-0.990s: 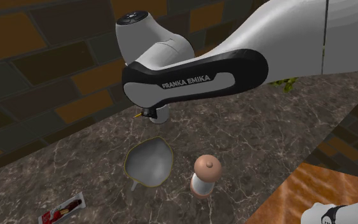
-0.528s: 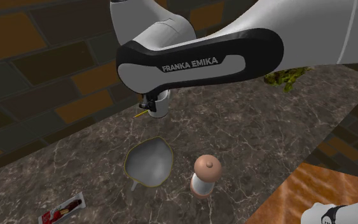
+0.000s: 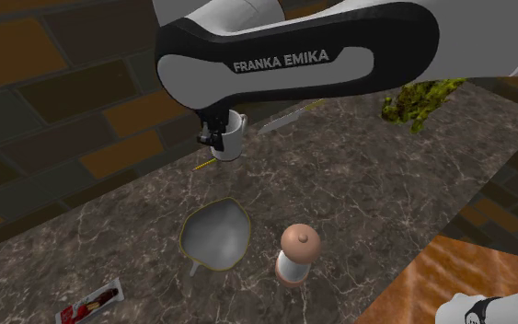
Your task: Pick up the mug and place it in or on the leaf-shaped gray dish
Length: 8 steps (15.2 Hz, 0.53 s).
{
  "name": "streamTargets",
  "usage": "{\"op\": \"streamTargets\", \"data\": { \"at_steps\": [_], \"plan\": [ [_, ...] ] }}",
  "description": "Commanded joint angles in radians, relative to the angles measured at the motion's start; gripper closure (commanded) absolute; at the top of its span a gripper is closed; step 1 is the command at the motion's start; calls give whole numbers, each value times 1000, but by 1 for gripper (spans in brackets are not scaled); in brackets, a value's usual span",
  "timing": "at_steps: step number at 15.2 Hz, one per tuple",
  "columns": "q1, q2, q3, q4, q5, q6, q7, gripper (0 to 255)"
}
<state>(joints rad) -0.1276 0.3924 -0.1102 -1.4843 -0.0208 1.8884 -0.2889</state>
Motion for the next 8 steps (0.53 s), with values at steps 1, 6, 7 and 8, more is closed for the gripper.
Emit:
{"op": "streamTargets", "data": {
  "at_steps": [1,6,7,8],
  "plan": [
    [-1,-5,-1,22,0,-27,-2,255],
    [57,-91,21,-74,-17,-21,78,255],
    [71,-110,27,-96,-21,-18,99,255],
    [84,-128,34,-117,-24,-16,120,255]
  ]
}}
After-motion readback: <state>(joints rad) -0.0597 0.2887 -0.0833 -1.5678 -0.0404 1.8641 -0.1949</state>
